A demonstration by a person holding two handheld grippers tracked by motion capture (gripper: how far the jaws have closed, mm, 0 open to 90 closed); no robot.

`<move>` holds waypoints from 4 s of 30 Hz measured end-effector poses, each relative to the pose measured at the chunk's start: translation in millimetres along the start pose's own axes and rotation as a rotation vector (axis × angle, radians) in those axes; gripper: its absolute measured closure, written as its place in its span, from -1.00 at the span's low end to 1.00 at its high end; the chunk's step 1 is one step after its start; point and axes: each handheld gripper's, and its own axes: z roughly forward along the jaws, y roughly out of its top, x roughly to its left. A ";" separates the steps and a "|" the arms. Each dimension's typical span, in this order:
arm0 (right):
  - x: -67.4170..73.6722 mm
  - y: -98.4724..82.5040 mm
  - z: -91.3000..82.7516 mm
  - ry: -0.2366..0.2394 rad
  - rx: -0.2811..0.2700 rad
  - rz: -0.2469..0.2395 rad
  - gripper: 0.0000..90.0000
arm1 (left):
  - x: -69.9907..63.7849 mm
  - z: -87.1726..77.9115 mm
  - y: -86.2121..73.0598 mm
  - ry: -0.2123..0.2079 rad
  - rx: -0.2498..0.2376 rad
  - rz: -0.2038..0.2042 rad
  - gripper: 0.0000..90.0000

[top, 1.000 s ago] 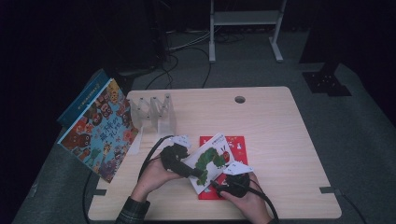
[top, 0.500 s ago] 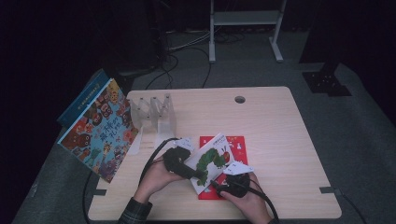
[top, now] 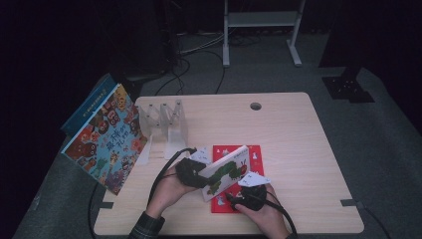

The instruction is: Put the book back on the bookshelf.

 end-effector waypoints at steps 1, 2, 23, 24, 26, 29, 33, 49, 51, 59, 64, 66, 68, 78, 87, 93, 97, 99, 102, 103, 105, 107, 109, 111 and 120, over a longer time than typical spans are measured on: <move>0.0 0.0 0.0 0.000 0.000 0.000 -0.65 | 0.5 0.0 -0.7 -0.003 -0.005 -0.003 0.56; -0.2 -0.1 -0.1 0.000 0.001 -0.003 -0.65 | 0.9 0.0 -1.1 -0.006 -0.007 -0.007 0.56; 0.1 0.0 -0.2 0.002 0.003 0.003 -0.65 | 3.9 0.2 -2.3 0.035 0.023 -0.038 0.68; -0.2 0.0 -0.1 0.001 0.001 -0.001 -0.65 | 4.1 -2.5 -2.1 0.039 0.020 -0.037 0.68; -0.3 0.0 0.1 -0.001 -0.003 -0.003 -0.65 | 5.7 -8.7 -2.6 0.041 0.011 -0.050 0.68; -0.2 -0.1 0.0 0.000 0.000 -0.002 -0.65 | 9.1 -17.7 -4.8 0.049 0.001 -0.070 0.68; -0.3 -0.1 0.0 0.000 0.000 -0.003 -0.65 | 13.0 -28.9 -8.9 0.061 -0.021 -0.084 0.68; -2.2 0.4 0.4 -0.005 0.002 -0.002 -0.65 | 20.7 -85.0 -30.2 0.105 -0.076 -0.156 0.68; -2.2 0.5 0.5 -0.006 0.000 0.001 -0.65 | 21.6 -92.6 -34.5 0.109 -0.088 -0.171 0.68; -2.1 0.5 0.5 -0.004 0.000 0.001 -0.65 | 23.3 -123.6 -53.5 0.156 -0.120 -0.217 0.68; -2.2 0.5 0.5 -0.005 0.000 0.000 -0.65 | 23.0 -140.7 -67.2 0.179 -0.130 -0.245 0.68; -2.2 0.5 0.5 -0.005 0.000 0.000 -0.65 | 22.7 -146.8 -73.3 0.188 -0.134 -0.257 0.68; -2.1 0.5 0.5 -0.005 0.000 0.001 -0.65 | 23.3 -151.3 -78.7 0.192 -0.142 -0.268 0.68; -2.2 0.5 0.4 -0.005 0.001 -0.001 -0.65 | 31.6 -168.5 -99.7 0.252 -0.146 -0.329 0.68; -2.2 0.5 0.3 -0.005 0.002 -0.001 -0.65 | 54.6 -163.7 -95.4 0.297 -0.155 -0.371 0.68; -2.2 0.5 0.5 -0.006 0.000 -0.001 -0.65 | 69.9 -155.7 -85.3 0.320 -0.157 -0.376 0.68; -2.2 0.5 0.3 -0.005 0.002 0.000 -0.65 | 81.4 -150.1 -78.8 0.336 -0.177 -0.388 0.68; -2.3 0.4 0.4 -0.006 0.001 -0.002 -0.65 | 87.6 -146.3 -75.9 0.354 -0.179 -0.396 0.68; -2.3 0.4 0.5 -0.005 0.000 -0.003 -0.65 | 95.5 -141.9 -73.8 0.361 -0.182 -0.405 0.68; -2.3 0.4 0.4 -0.005 0.001 -0.003 -0.65 | 98.3 -139.8 -73.4 0.361 -0.190 -0.410 0.68; -2.2 0.5 0.4 -0.005 0.001 0.000 -0.65 | 103.4 -136.7 -72.9 0.369 -0.195 -0.418 0.68; -2.0 0.5 0.4 -0.004 0.001 0.003 -0.65 | 108.1 -133.6 -72.0 0.377 -0.198 -0.422 0.68; -2.1 0.5 0.5 -0.004 0.000 0.002 -0.65 | 111.8 -129.6 -69.5 0.396 -0.194 -0.419 0.68; -2.1 0.5 0.5 -0.004 0.000 0.003 -0.65 | 116.0 -124.9 -67.0 0.409 -0.195 -0.423 0.68; -2.5 0.5 0.5 -0.002 0.000 0.002 -0.65 | 123.0 -112.3 -62.5 0.444 -0.186 -0.429 0.67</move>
